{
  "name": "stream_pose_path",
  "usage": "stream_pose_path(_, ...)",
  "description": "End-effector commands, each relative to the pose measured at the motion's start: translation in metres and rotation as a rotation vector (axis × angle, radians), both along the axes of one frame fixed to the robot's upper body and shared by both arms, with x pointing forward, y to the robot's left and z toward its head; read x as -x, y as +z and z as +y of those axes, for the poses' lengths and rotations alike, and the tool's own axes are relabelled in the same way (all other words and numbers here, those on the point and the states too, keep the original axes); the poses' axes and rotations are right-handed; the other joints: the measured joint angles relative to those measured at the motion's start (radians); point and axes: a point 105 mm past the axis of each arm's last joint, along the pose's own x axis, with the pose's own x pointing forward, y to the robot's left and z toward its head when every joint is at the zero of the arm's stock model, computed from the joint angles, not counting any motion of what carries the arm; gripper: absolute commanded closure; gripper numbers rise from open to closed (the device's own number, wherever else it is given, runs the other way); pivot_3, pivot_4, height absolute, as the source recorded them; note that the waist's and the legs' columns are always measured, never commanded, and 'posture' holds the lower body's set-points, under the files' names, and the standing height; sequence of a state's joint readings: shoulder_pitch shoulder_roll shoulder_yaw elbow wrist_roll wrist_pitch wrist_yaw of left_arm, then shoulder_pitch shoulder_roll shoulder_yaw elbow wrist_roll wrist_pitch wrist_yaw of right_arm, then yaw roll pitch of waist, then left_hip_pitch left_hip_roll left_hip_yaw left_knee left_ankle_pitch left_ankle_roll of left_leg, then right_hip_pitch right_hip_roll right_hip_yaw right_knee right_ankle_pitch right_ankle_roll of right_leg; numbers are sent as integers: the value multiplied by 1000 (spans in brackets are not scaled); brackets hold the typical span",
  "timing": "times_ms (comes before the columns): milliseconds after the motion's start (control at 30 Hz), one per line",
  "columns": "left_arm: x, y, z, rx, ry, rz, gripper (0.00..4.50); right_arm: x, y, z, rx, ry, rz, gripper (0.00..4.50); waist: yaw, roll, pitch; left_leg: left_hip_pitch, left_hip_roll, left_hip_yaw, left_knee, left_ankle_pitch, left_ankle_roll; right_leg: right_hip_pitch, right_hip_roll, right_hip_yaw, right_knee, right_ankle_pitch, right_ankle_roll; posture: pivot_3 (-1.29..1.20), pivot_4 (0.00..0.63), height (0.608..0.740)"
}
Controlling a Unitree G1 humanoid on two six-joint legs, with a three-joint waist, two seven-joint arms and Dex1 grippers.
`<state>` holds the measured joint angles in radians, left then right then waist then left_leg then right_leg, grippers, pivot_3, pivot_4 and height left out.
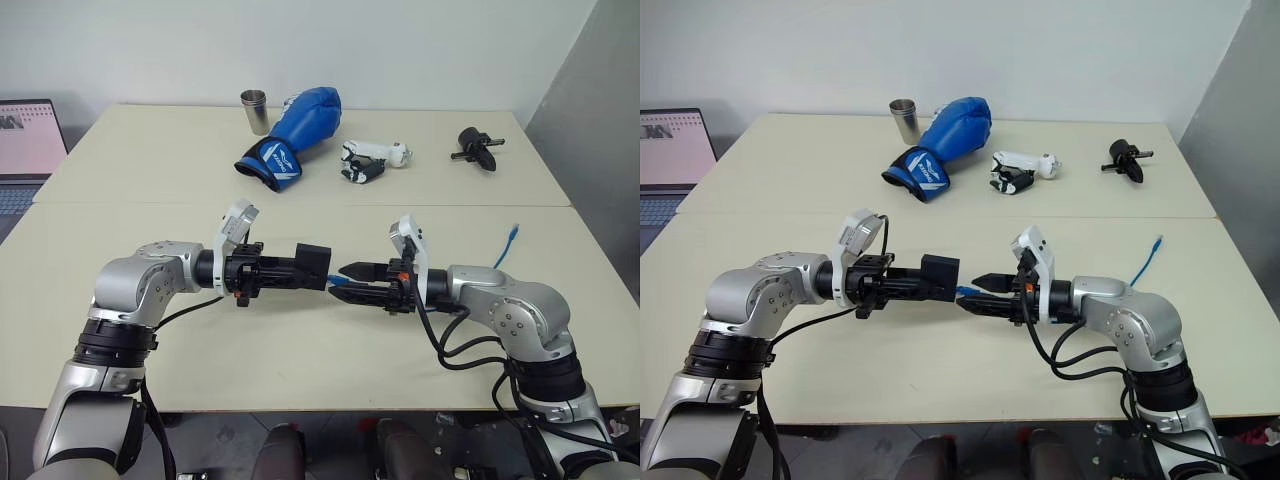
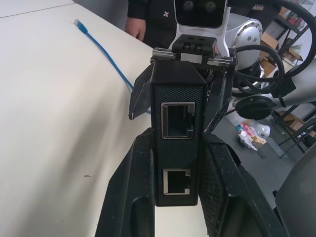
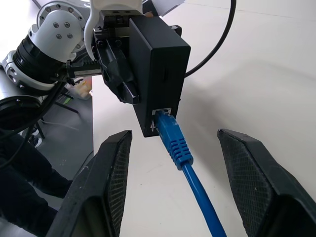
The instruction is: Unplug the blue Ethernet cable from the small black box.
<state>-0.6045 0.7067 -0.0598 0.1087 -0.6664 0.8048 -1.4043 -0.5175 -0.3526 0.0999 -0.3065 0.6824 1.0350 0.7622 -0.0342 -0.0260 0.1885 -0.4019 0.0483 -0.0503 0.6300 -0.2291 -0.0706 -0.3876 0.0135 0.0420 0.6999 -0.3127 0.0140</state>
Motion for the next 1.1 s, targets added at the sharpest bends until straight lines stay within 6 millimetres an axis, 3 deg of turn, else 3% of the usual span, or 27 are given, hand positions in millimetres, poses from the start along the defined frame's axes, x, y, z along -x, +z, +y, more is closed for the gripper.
stream_pose_path(33,1,12,1,4,-2,-52,3699,3,12,5,-37,18,-27,1575,0,0,0,0,0,0,0,0,0,0,0,0,0,0,0,0,150,740)
stream_pose_path(733,0,9,0,6,4,-50,3699,3,11,10,-45,12,-5,1575,0,0,0,0,0,0,0,0,0,0,0,0,0,0,0,0,150,740)
stream_pose_path(767,1,9,0,6,1,-50,3699,3,11,10,-45,13,-4,1946,0,0,0,0,0,0,0,0,0,0,0,0,0,0,0,0,150,740)
stream_pose_path(1100,1,9,-2,14,0,-46,3699,5,8,12,-25,22,-4,3945,0,0,0,0,0,0,0,0,0,0,0,0,0,0,0,0,150,740)
